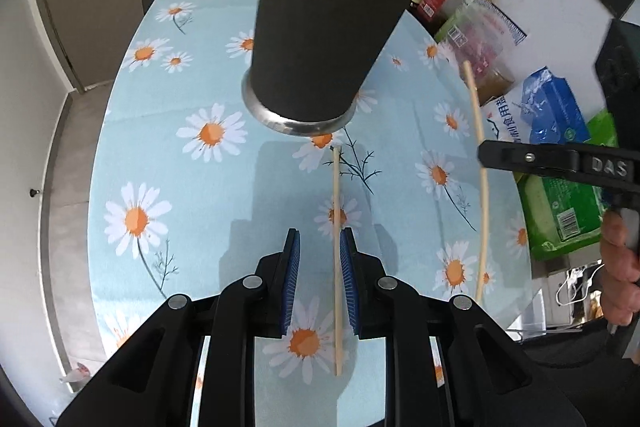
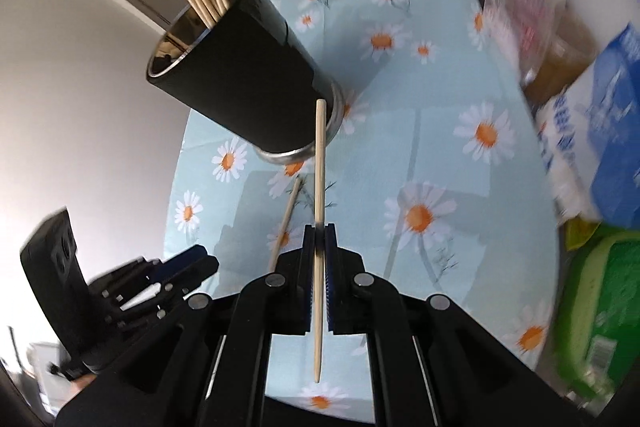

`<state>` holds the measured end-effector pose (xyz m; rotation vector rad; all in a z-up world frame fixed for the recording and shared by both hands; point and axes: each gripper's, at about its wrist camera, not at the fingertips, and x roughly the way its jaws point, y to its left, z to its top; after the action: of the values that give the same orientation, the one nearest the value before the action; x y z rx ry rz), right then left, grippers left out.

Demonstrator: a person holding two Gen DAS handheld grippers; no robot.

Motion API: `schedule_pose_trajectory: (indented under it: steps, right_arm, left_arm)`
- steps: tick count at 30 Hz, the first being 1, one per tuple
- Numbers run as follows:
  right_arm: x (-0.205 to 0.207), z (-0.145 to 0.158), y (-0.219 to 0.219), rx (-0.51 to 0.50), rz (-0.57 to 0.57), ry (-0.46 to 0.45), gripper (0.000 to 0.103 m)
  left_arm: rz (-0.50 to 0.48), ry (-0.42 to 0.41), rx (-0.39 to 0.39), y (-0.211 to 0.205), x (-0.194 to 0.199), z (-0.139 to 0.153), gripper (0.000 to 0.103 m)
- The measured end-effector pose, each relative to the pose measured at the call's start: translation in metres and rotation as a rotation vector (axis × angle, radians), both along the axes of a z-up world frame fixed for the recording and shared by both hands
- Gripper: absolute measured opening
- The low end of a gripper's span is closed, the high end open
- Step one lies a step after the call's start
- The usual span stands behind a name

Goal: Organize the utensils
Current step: 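Close the left tool on the last chopstick while the right tool holds its chopstick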

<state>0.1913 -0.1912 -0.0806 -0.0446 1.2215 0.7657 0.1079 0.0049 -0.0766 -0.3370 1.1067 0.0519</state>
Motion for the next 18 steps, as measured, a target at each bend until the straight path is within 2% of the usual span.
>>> schedule_pose_trajectory:
  steps: [6,10,18]
  right_arm:
    - [-0.007,-0.007,-0.012,0.020,0.053,-0.047,0.006]
    - [-0.006,-0.014,-0.016,0.021,0.076,-0.029,0.006]
    - [-0.010,-0.004,-0.029,0.059,0.101,-0.073,0.006]
  left_arm:
    - [-0.025,0.054,0.039,-0.012,0.017,-0.015,0.020]
    - [-0.029,0.097,0.035,-0.017,0.025,-0.031,0.020]
    - [-0.028,0.153,0.037,-0.019,0.040,-0.045,0.020]
